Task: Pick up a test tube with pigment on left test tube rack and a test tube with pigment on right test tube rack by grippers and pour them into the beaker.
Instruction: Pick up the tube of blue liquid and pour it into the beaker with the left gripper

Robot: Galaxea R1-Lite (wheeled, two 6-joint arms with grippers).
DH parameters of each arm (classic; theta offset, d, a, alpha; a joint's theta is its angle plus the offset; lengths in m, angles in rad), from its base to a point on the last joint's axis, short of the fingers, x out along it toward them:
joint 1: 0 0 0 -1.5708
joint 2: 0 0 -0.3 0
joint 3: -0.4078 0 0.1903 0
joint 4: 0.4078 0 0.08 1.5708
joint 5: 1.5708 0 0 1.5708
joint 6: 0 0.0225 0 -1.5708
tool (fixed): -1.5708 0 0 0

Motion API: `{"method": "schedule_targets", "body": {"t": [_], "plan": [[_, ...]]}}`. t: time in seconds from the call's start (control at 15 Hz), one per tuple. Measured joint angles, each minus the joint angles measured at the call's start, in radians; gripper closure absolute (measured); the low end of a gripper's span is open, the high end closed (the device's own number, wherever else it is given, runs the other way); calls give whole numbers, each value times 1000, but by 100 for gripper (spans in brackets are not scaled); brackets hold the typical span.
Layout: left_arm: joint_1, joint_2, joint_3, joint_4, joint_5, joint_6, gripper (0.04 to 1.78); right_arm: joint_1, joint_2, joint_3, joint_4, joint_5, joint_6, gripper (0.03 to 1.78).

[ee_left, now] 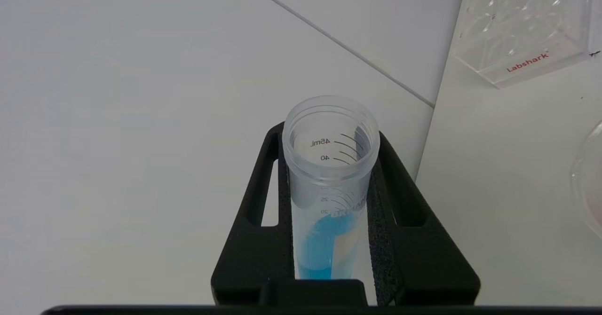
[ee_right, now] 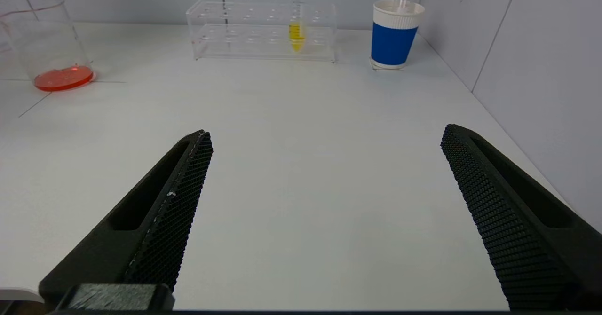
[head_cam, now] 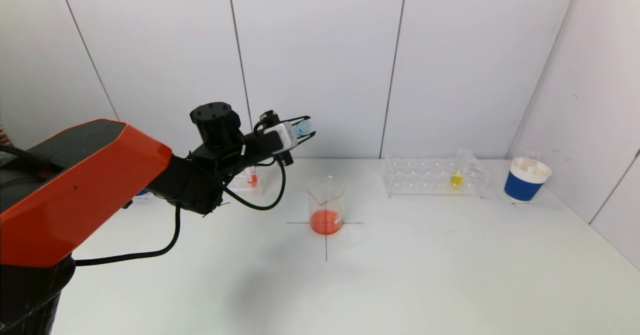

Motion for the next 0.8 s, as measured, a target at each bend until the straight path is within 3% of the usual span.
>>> {"method": "schedule_targets", "body": {"t": [0.8], "plan": [[-23, 26, 111, -108, 2, 21, 137, 0, 0, 0, 0, 0, 0, 4]]}}
